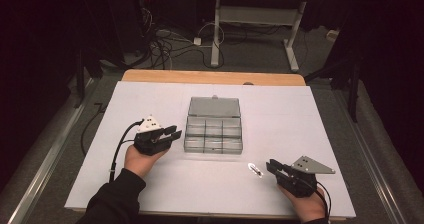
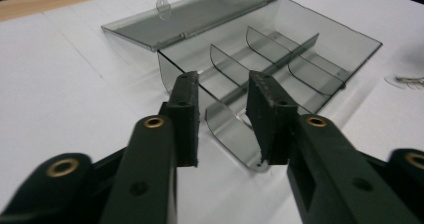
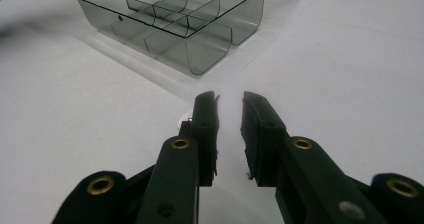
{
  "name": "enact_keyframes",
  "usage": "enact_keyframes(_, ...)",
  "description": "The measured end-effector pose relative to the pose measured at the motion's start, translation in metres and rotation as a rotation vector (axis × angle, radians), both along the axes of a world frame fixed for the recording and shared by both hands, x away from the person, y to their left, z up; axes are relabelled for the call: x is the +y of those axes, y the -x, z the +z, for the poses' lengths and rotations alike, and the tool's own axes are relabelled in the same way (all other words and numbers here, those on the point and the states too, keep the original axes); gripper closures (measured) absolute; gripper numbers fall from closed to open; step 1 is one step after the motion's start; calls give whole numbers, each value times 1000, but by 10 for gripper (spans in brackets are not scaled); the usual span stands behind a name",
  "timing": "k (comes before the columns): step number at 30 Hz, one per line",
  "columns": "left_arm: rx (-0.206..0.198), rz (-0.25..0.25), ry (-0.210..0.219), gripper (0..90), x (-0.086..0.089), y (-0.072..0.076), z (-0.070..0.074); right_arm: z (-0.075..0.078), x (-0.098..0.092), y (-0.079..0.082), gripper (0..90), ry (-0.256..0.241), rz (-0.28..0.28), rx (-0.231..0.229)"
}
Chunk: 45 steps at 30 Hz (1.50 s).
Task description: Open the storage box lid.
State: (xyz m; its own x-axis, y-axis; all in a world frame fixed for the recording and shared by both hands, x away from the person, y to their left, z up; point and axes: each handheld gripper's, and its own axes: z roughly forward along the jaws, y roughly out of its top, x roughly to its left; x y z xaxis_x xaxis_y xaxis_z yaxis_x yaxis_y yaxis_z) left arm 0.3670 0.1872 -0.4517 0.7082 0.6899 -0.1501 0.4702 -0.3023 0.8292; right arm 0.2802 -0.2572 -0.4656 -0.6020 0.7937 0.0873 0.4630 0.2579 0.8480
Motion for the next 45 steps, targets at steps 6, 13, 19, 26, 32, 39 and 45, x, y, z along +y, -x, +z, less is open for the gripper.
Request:
enact_keyframes(6,21,-3,6,504,7,14,-9,-1,1,0,772,1,2,2)
enact_keyframes(13,35,-7,15,398,16,31,-17,0,2,0,729,5,3,3)
enact_keyframes(19,20,2,15,254,17,40,-19,0,5,0,709,13,14,9)
enact_keyframes(26,15,-4,3,142,14,44,-20,0,9,1,677,18,34,9)
enact_keyframes(32,35,1,-23,0,12,45,-22,1,14,1,618,23,56,20)
enact_keyframes(39,26,3,-25,0,12,45,-23,1,22,2,592,48,84,20)
enact_keyframes(45,14,6,-3,0,14,45,-23,-2,29,2,584,72,96,45)
